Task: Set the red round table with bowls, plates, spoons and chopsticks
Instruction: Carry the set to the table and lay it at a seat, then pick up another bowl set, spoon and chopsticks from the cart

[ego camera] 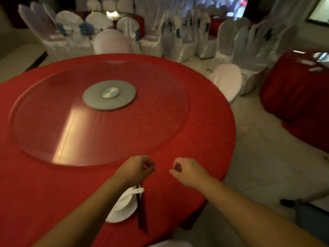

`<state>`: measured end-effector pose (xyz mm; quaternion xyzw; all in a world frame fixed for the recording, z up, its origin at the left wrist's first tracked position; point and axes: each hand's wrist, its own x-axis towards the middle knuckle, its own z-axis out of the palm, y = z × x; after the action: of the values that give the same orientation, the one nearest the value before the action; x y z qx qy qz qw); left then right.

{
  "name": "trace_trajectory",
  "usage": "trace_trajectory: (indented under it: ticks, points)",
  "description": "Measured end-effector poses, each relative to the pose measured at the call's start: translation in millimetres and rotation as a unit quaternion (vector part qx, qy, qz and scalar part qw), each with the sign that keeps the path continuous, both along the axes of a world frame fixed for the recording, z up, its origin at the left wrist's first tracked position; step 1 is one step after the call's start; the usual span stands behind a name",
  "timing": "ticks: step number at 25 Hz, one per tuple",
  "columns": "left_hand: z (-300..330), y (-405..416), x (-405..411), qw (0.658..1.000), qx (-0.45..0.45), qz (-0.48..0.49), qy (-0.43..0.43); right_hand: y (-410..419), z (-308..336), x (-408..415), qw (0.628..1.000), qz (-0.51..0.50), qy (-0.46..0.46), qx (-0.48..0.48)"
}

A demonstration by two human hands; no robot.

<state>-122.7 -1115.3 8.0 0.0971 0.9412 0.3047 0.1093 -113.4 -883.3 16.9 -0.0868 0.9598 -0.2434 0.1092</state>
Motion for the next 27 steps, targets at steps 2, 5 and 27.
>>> trace_trajectory:
  ticks: [2, 5, 27]
  points:
    - [20, 48, -18, 0.998, -0.023, -0.055, 0.025, 41, 19, 0, 0.999, -0.005, 0.031, 0.015]
    - [46, 141, -39, 0.988, -0.042, -0.136, 0.061, 126, 43, 6, 0.996, -0.054, 0.059, 0.033]
    - [94, 884, 31, 0.875, -0.062, -0.474, 0.072, 758, 92, 233, 0.858, -0.503, 0.041, 0.09]
